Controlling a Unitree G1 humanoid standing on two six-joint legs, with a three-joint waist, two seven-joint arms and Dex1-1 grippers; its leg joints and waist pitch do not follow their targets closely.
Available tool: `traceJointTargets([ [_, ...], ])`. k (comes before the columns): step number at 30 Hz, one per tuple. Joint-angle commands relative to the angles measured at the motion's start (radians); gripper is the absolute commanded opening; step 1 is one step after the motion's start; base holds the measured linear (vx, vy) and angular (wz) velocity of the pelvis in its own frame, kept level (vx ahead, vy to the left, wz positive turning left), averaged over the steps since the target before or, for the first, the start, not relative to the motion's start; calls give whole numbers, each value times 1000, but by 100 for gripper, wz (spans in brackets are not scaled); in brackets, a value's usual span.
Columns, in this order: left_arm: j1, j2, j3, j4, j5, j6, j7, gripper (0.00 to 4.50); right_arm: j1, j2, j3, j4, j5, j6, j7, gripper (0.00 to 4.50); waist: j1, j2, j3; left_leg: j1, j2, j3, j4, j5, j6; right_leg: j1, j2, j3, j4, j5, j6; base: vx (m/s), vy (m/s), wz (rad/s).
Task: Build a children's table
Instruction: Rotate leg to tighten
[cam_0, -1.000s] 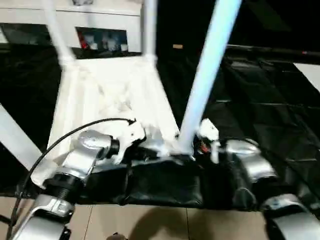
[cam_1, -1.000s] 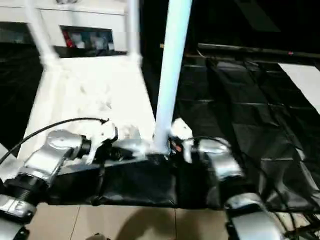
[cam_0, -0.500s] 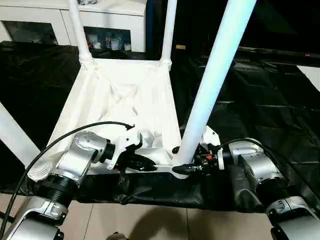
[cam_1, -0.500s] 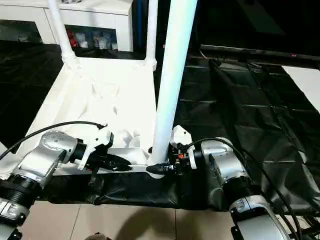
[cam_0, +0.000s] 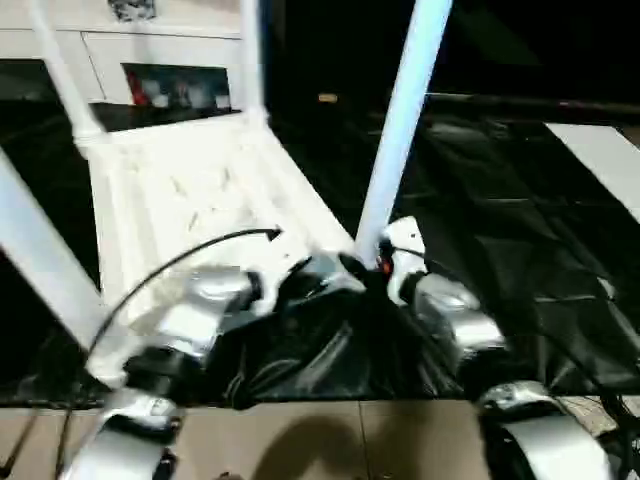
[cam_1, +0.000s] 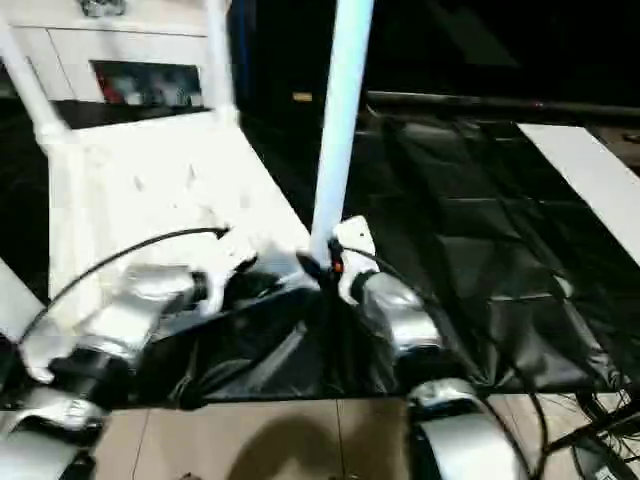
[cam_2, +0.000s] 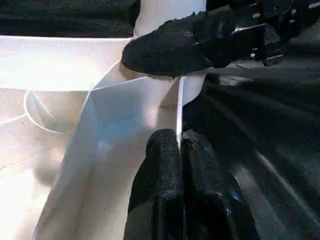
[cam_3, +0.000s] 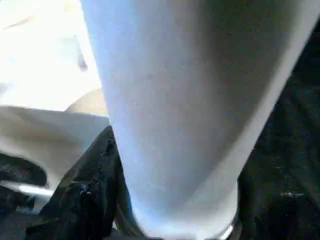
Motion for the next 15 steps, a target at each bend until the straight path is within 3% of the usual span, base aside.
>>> traceJointTargets([
  [1, -20, -81, -38, -17, -34, -21, 1, 0, 13, 86, 54, 26, -14, -21, 47, 269, 4, 10, -52, -4, 26, -13, -75, -349, 10, 35, -71, 46, -91, -436, -122, 0, 0, 0],
  [2, -18, -81, -40, -20, -36, -20, -7, 0, 13, 88, 52, 24, -11, -27, 52, 304, 4, 8, -52, -4, 27, -12, -75, -345, 12, 34, -71, 47, -90, -419, -128, 0, 0, 0],
  [6, -10, -68, -48, -27, -36, -35, -36, 0, 6, 90, 35, 19, 18, -33, 108, 342, 7, 7, -54, -5, 26, -8, -72, -322, 26, 37, -69, 52, -82, -380, -154, 0, 0, 0],
  [9, 3, -27, -54, -42, -54, -52, -100, 0, 21, 48, 60, -22, 23, -29, 214, 373, 10, 4, -55, -9, 27, -5, -71, -293, 37, 40, -69, 53, -79, -351, -167, 0, 0, 0],
  [12, 11, -1, -55, -54, -64, -54, -146, 0, 32, 15, 76, -40, 22, -38, 284, 373, 15, 5, -59, -15, 27, -5, -69, -243, 48, 48, -69, 53, -71, -294, -173, 0, 0, 0],
  [13, 17, 30, -58, -65, -73, -64, -202, 0, 43, -23, 92, -62, 27, -43, 382, 373, 18, 7, -62, -14, 29, -3, -67, -210, 55, 50, -69, 54, -64, -227, -194, 0, 0, 0],
  [15, 18, 45, -58, -67, -76, -69, -225, 0, 49, -42, 101, -75, 31, -44, 437, 373, 18, 6, -62, -16, 29, -2, -65, -188, 62, 52, -67, 54, -58, -183, -209, 0, 0, 0],
])
